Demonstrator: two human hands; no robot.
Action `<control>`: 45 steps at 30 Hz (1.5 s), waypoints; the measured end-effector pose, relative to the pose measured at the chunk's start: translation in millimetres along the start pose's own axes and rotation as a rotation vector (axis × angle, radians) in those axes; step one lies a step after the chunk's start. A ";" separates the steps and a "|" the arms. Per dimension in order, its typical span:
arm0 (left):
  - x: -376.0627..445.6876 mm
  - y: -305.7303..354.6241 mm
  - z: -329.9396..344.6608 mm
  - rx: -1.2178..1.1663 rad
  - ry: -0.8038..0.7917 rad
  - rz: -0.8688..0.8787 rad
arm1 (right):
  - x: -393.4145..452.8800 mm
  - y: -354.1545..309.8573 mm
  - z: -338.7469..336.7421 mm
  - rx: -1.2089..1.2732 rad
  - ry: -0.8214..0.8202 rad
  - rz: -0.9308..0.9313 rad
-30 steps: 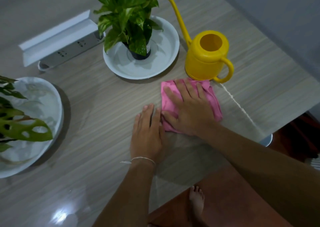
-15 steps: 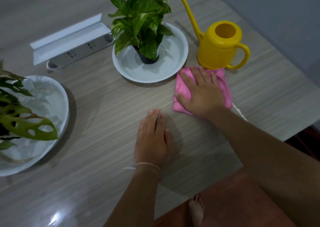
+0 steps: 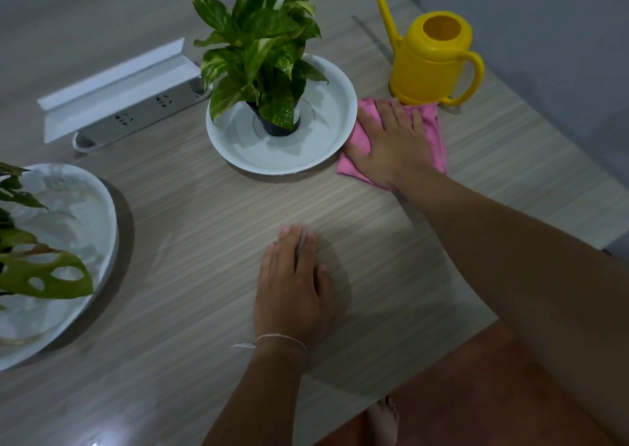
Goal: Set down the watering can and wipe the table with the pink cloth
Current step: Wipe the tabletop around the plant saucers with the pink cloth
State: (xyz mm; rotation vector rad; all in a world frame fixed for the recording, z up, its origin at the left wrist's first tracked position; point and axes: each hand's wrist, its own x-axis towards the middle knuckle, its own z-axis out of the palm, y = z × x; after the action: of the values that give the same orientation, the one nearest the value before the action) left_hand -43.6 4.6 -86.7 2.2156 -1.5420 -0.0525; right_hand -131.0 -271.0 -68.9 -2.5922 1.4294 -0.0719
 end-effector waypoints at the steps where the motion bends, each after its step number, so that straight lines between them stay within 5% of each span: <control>1: -0.2 0.5 -0.6 0.005 -0.004 -0.002 | 1.4 -0.2 -0.3 -0.001 0.002 0.002; 9: 0.6 0.9 -0.2 0.069 -0.032 -0.003 | -27.3 -3.1 6.8 -0.043 -0.021 0.047; 20: -9.4 -0.2 5.7 0.028 0.109 0.019 | -212.5 -23.4 13.7 -0.079 0.008 -0.014; 36: -6.6 4.4 1.5 0.029 0.031 -0.033 | -31.2 114.8 -13.3 -0.055 0.104 0.512; 41: -5.8 4.0 3.0 0.028 0.037 -0.031 | -43.0 93.5 -20.7 -0.057 0.014 0.499; 45: -3.7 2.6 -2.6 -0.079 0.021 -0.035 | -124.8 13.4 -6.8 -0.124 -0.075 0.222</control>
State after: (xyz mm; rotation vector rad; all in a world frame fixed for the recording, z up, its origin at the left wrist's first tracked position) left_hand -46.5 8.1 -84.2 2.1748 -1.4644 -0.0990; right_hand -210.0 -173.7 -59.0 -2.4802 1.7337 0.1465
